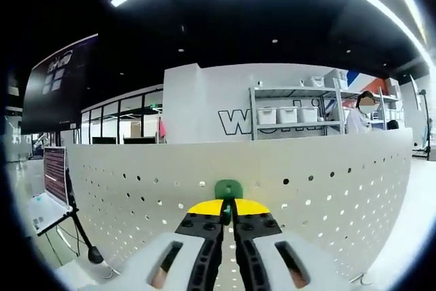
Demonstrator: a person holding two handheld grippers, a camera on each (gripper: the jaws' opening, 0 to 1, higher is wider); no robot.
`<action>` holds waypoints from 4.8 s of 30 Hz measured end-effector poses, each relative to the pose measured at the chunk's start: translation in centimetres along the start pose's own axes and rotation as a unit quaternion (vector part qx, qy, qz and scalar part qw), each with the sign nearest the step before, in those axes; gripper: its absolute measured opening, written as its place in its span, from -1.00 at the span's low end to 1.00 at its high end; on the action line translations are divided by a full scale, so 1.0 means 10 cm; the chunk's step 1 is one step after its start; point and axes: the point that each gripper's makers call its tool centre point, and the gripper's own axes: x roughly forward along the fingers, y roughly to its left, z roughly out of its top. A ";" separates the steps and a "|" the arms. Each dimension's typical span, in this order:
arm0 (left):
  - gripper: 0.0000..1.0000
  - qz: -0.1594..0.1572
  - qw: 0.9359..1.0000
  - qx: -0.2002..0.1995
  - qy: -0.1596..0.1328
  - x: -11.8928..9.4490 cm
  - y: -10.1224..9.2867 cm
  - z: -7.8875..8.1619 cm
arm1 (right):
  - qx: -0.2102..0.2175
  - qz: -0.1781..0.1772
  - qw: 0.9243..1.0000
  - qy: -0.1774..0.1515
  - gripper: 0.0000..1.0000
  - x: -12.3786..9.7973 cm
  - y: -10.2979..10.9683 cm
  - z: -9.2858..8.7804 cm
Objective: Insert the hook assembly into the mounting plate slot until the hook locks in place.
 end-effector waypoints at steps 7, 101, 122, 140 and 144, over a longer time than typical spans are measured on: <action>0.25 0.002 1.000 -0.002 -0.003 -0.01 -0.01 0.00 | -0.003 0.002 1.000 0.001 -0.93 0.00 0.00 0.00; 0.31 0.013 1.000 0.004 0.003 0.00 0.02 0.04 | -0.027 0.269 0.963 0.012 0.03 -1.02 -0.18 -0.41; 0.36 0.018 1.000 0.008 0.001 -0.07 0.06 0.08 | -0.051 0.280 0.958 0.021 0.13 -1.42 -0.36 -0.61; 0.37 0.014 1.000 0.016 0.005 -0.11 0.08 0.07 | -0.044 0.271 0.961 0.030 0.21 -1.70 -0.61 -0.78; 0.37 0.015 1.000 0.016 0.005 -0.14 0.10 0.06 | -0.046 0.270 0.961 0.033 0.23 -1.77 -0.65 -0.83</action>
